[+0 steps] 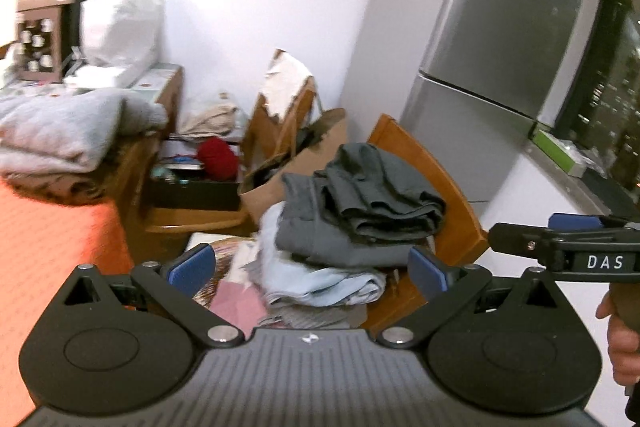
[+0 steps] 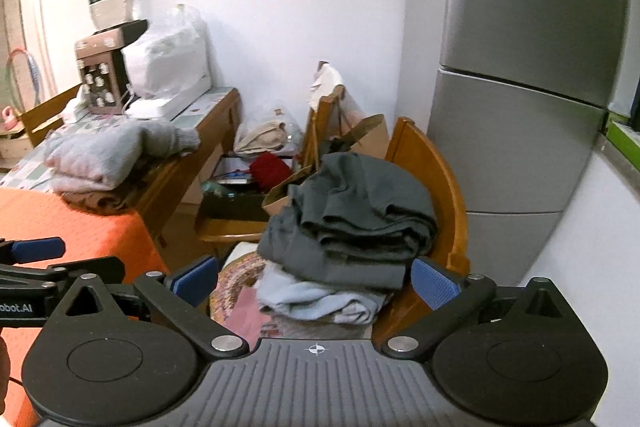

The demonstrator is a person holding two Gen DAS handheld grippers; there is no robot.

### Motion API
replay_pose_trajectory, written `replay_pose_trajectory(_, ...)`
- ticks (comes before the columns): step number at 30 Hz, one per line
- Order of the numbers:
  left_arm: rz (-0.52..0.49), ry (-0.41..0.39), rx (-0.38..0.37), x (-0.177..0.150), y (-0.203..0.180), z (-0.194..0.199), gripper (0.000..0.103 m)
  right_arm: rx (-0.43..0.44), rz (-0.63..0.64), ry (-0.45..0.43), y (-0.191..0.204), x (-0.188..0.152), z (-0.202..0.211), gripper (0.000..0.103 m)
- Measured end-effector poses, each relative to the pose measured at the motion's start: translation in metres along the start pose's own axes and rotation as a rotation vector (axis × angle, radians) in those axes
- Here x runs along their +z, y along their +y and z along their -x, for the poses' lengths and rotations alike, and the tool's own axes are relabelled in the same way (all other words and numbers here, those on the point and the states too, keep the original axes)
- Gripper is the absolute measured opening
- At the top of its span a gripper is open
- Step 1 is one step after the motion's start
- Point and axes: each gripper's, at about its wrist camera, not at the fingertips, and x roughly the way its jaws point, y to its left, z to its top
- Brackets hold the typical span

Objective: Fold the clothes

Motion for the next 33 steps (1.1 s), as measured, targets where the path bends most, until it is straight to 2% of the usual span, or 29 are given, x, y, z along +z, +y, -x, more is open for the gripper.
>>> replay_pose_trajectory(7, 0.057, -0.029, 0.113, -0.04, 0.005, 0.078, 0.103, 0.092, 0.037, -0.007, 0.021, -0.034, 0.038, 0.102)
replay_pose_trajectory(13, 0.103, -0.044, 0.217, -0.07, 0.025, 0.143, 0.103, 0.17, 0.065, 0.007, 0.055, -0.058, 0.063, 0.102)
replay_pose_trajectory(16, 0.09, -0.053, 0.28, -0.082, 0.04, 0.166, 0.103, 0.19, 0.078, 0.013, 0.075, -0.069, 0.074, 0.102)
replay_pose_trajectory(20, 0.081, -0.024, 0.307, -0.094, 0.069, 0.186, 0.103, 0.194, 0.096, 0.014, 0.101, -0.081, 0.086, 0.102)
replay_pose_trajectory(27, 0.051, 0.001, 0.288, -0.103, 0.142, 0.215, 0.103, 0.1, 0.034, 0.019, 0.162, -0.104, 0.094, 0.102)
replay_pose_trajectory(33, -0.052, 0.007, 0.237, -0.098, 0.219, 0.227, 0.103, -0.004, -0.093, 0.048, 0.243, -0.125, 0.092, 0.102)
